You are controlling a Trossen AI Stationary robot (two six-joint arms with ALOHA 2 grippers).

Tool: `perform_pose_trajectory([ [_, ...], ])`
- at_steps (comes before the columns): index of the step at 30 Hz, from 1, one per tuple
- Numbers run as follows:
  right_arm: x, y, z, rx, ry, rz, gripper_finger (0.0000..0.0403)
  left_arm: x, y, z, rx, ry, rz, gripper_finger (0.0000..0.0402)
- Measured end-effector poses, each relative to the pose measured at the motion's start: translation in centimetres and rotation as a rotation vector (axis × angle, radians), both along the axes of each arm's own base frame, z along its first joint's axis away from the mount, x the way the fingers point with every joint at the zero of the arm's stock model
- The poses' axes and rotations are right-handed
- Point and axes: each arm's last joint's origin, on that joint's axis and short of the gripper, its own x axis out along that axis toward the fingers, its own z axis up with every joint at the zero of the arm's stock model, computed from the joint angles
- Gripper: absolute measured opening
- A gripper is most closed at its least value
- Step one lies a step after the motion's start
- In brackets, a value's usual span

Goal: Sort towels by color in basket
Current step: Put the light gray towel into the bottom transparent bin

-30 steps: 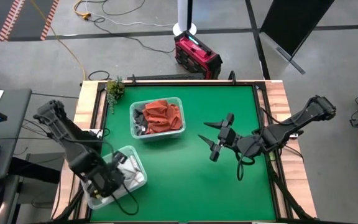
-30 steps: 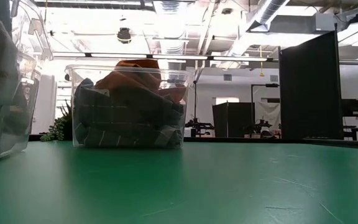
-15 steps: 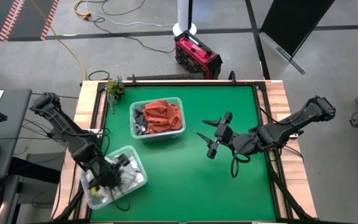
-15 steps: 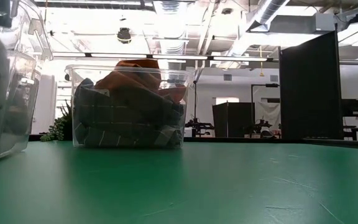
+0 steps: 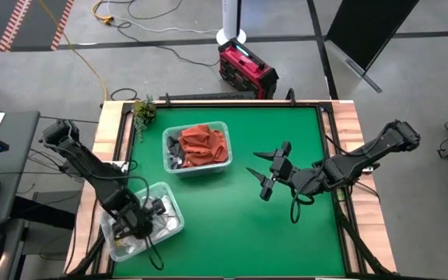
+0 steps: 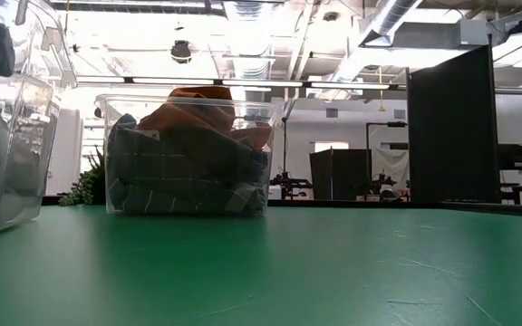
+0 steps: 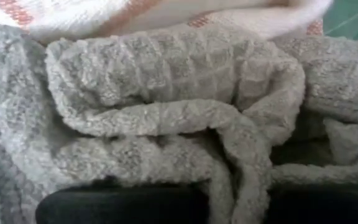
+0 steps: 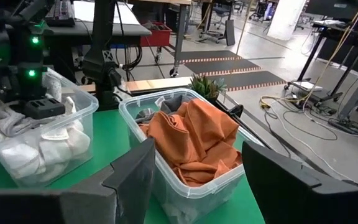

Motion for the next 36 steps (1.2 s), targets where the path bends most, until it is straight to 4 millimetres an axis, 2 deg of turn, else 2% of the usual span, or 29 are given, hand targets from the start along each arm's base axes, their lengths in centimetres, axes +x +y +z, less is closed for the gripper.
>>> perform_pose_trajectory([
  [8, -0.1, 0.3, -0.2, 0.015, 0.01, 0.025, 0.027, 0.8, -0.7, -2.0, 0.056, 0.076, -0.056, 0.0005],
  [13, -0.1, 0.3, -0.2, 0.016, 0.01, 0.025, 0.027, 1.2, -0.6, -2.3, 0.064, 0.07, -0.014, 0.0013],
  [21, -0.1, 0.3, -0.2, 0.016, 0.01, 0.024, 0.027, 1.4, -0.1, -1.2, -0.014, 0.029, 0.219, 0.0096],
  [24, -0.1, 0.3, -0.2, 0.018, 0.009, 0.024, 0.027, 1.1, 0.0, 0.0, -0.056, 0.049, 0.307, 0.0126],
  [30, -0.1, 0.3, -0.2, 0.022, 0.007, 0.023, 0.027, 1.0, 0.3, 4.3, -0.137, -0.017, 0.393, 0.0158],
  [33, -0.1, 0.3, -0.2, 0.024, 0.005, 0.023, 0.027, 0.9, 0.5, 6.2, -0.122, -0.029, 0.45, 0.017],
  [36, -0.1, 0.3, -0.2, 0.024, 0.005, 0.023, 0.027, 0.8, 0.7, 7.3, -0.091, -0.015, 0.491, 0.0187],
])
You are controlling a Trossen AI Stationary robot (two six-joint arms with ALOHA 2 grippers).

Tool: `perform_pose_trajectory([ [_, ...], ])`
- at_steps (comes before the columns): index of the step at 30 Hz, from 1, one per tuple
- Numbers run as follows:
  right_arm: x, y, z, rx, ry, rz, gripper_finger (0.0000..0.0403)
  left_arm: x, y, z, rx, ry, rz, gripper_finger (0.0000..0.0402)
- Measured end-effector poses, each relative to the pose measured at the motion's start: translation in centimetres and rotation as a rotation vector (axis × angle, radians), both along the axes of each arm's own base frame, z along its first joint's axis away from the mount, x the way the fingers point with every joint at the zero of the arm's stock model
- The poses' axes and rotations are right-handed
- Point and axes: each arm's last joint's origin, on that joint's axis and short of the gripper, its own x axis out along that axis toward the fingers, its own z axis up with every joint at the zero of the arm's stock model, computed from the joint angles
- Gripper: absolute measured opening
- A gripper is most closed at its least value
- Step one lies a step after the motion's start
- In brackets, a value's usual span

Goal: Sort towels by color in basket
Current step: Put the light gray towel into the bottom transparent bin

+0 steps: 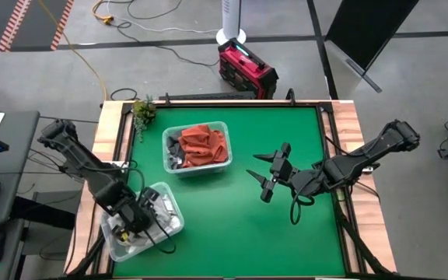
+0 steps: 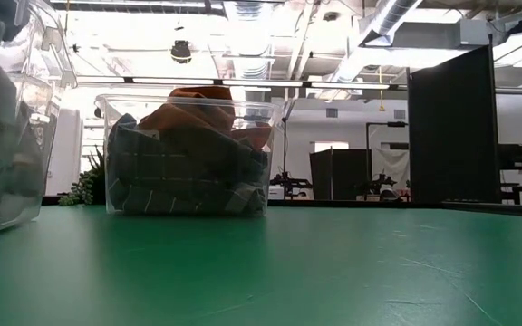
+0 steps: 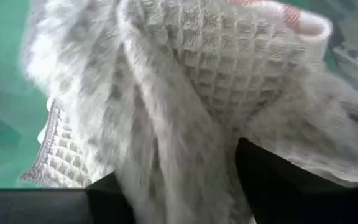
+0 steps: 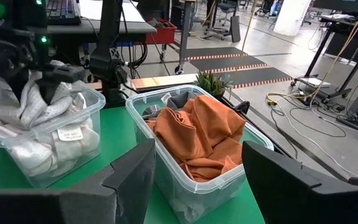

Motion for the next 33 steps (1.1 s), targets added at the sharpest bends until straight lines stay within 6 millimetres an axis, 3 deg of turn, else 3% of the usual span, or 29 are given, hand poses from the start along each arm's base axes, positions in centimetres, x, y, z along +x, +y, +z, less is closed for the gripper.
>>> perform_pose_trajectory([
  [6, 0.0, 0.0, 0.0, -0.001, 0.001, 0.0, 0.027, -0.1, 0.4, 1.8, 0.005, 0.025, 0.05, 0.0214],
  [19, 0.0, 0.0, 0.0, -0.001, 0.001, 0.001, 0.027, 0.1, 1.7, 7.3, 0.047, -0.079, 0.032, 0.0213],
  [25, -0.1, 0.0, -0.2, -0.003, 0.016, -0.001, 0.027, -0.9, 1.6, 6.5, 0.116, -0.023, -0.052, 0.02],
  [33, -0.1, -0.3, -0.4, 0.01, 0.028, -0.016, 0.027, -2.0, -0.2, 1.9, 0.144, 0.005, -0.202, 0.0167],
])
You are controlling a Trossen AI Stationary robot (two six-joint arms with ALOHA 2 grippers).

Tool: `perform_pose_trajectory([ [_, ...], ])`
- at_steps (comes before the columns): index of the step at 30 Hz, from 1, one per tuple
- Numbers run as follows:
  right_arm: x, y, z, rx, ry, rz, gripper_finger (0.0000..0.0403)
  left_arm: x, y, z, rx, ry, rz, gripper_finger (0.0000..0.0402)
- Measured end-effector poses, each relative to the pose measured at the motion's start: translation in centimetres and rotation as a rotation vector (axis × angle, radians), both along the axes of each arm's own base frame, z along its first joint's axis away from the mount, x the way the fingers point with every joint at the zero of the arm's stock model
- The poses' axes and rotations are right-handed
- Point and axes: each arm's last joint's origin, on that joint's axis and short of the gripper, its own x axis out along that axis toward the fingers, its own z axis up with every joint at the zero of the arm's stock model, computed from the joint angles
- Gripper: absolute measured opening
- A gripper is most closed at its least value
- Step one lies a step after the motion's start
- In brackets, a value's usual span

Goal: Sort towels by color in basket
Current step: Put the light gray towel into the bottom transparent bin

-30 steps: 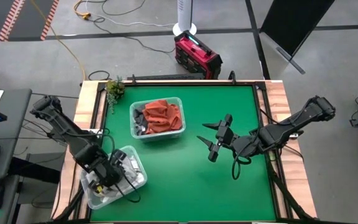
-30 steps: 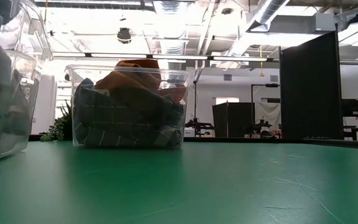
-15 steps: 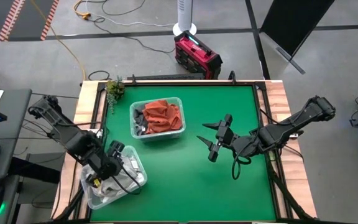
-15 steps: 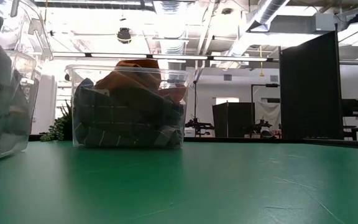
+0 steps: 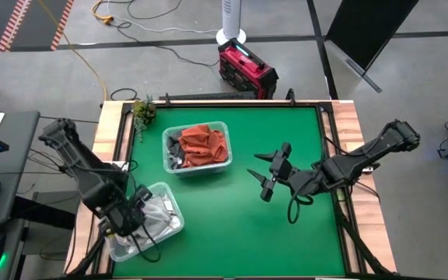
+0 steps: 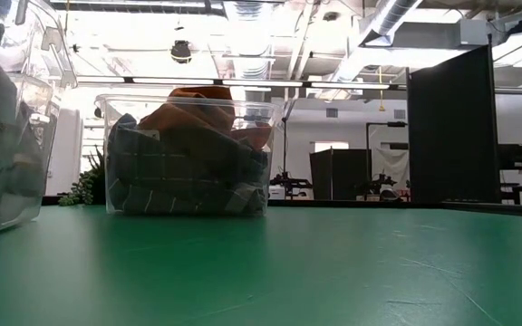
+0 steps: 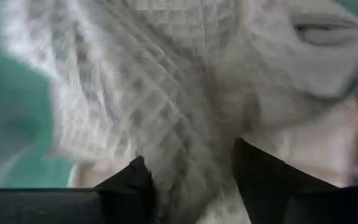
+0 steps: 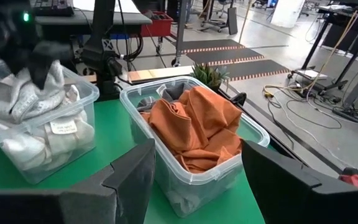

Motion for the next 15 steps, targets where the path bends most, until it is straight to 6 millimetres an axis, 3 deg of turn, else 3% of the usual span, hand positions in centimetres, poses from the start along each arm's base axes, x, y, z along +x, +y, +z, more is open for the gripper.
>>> perform_pose_trajectory([
  [6, 0.0, 0.0, 0.0, 0.011, -0.004, -0.004, 0.027, -0.1, -0.4, -5.6, -0.038, 0.007, 0.026, 0.0142],
  [9, 0.0, 0.0, 0.0, 0.012, -0.004, -0.005, 0.027, -0.3, -0.3, -7.0, -0.068, 0.027, 0.03, 0.0136],
  [12, 0.1, -0.2, 0.0, 0.012, -0.003, -0.013, 0.027, -0.3, -0.1, -6.3, -0.043, 0.06, 0.064, 0.0135],
  [15, 0.2, -0.5, 0.0, 0.012, -0.003, -0.024, 0.027, -0.4, 0.2, -3.7, 0.002, 0.086, 0.106, 0.0138],
])
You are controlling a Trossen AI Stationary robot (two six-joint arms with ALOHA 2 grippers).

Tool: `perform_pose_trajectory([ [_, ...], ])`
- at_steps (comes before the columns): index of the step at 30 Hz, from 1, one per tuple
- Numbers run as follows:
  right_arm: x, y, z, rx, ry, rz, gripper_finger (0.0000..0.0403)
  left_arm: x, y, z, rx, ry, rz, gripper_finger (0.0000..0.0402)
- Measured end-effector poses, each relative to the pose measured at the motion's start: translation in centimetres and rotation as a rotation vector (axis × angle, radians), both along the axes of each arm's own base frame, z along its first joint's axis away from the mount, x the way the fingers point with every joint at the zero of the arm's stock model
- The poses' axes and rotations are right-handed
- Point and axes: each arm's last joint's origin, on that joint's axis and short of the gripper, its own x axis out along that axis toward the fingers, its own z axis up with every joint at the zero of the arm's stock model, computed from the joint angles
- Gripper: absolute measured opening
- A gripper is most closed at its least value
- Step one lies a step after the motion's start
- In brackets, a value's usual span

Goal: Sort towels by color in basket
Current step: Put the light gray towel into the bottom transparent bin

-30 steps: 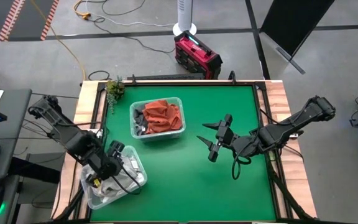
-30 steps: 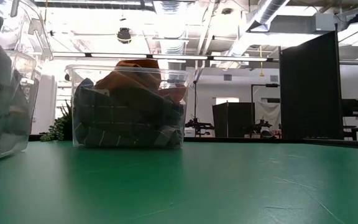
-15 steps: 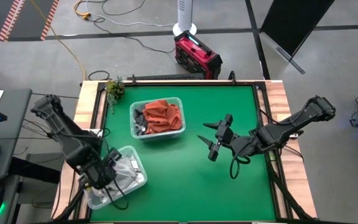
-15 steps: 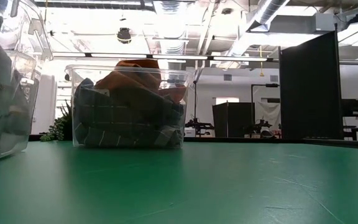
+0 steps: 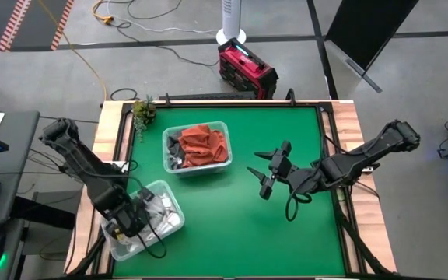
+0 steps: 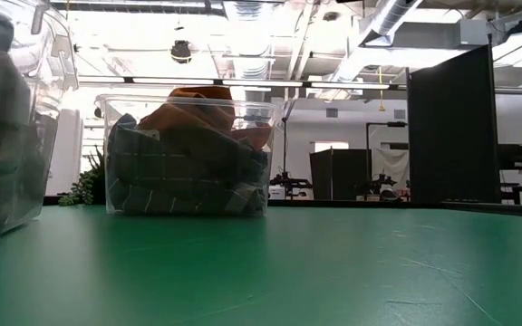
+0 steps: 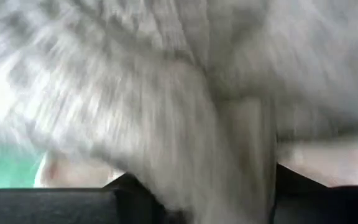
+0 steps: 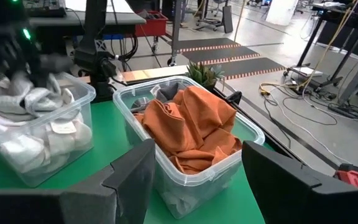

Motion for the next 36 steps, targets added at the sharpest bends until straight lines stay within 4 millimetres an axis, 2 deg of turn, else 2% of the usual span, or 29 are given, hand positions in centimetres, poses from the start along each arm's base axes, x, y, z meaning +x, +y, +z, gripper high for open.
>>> perform_pose_trajectory([
  [7, 0.0, -0.1, 0.0, 0.0, 0.001, -0.002, 0.027, 0.6, 0.0, 7.5, -0.019, -0.19, 0.042, 0.0144],
  [10, -0.1, 0.1, 0.0, -0.001, 0.002, 0.006, 0.027, 0.9, 0.0, 9.3, -0.012, -0.3, 0.038, 0.0144],
  [12, -0.1, 0.1, 0.0, -0.001, 0.002, 0.006, 0.027, 0.9, 0.1, 9.2, 0.019, -0.325, 0.032, 0.0144],
  [15, -0.1, 0.1, 0.0, -0.005, 0.004, 0.007, 0.027, 1.2, -0.2, 7.5, 0.037, -0.315, 0.019, 0.0144],
  [18, -0.1, 0.1, 0.0, -0.009, 0.007, 0.009, 0.027, 1.5, -0.7, 4.6, 0.011, -0.298, 0.0, 0.0144],
  [23, 0.0, 0.0, -0.1, -0.011, 0.011, 0.004, 0.027, 1.6, -1.4, -1.6, -0.121, -0.225, -0.009, 0.0141],
  [26, 0.0, 0.0, -0.1, -0.011, 0.011, 0.004, 0.027, 1.4, -1.4, -3.7, -0.184, -0.207, 0.012, 0.014],
  [28, 0.0, 0.0, -0.1, -0.011, 0.011, 0.004, 0.027, 1.3, -1.3, -3.8, -0.183, -0.189, 0.023, 0.0139],
  [31, 0.0, 0.0, 0.0, -0.009, 0.007, 0.004, 0.027, 1.2, -1.3, -2.0, -0.147, -0.155, 0.009, 0.0139],
  [36, 0.0, 0.0, 0.0, -0.007, 0.004, 0.004, 0.027, 1.4, -0.9, 4.9, -0.101, -0.201, 0.04, 0.0139],
])
